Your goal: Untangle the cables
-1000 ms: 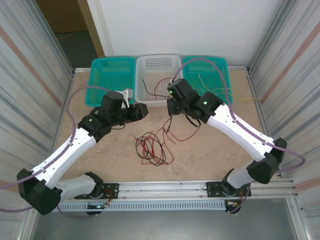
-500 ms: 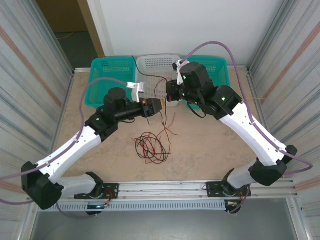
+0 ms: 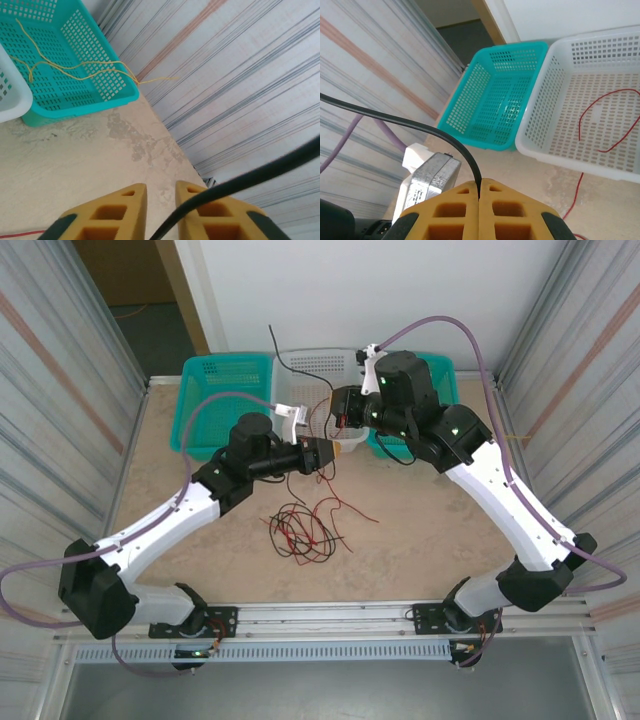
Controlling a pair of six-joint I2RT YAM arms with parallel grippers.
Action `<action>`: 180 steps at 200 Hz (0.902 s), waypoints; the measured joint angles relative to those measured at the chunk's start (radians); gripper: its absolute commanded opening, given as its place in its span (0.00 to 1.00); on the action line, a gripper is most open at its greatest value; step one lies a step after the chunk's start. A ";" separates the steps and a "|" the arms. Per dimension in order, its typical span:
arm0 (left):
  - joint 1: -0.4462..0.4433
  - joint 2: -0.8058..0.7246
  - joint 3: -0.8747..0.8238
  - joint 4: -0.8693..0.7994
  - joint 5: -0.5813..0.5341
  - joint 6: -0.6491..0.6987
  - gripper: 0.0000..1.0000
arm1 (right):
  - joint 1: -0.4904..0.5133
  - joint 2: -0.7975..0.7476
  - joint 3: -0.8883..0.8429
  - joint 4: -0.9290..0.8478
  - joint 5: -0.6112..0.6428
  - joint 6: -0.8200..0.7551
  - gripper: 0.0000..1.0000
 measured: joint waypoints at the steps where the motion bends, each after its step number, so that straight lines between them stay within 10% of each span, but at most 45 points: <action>1: 0.000 0.000 0.002 0.000 0.000 -0.004 0.08 | -0.001 0.000 0.000 0.001 -0.001 0.001 0.00; 45: 0.000 0.000 0.018 -0.008 -0.008 -0.021 0.00 | -0.029 -0.016 -0.047 0.045 -0.030 0.029 0.03; 100: 0.039 -0.010 0.031 -0.015 -0.023 -0.119 0.00 | -0.066 -0.061 -0.190 0.079 -0.071 0.068 0.64; 180: 0.198 -0.064 -0.002 0.070 0.019 -0.425 0.00 | -0.086 -0.094 -0.581 0.217 -0.246 0.129 0.68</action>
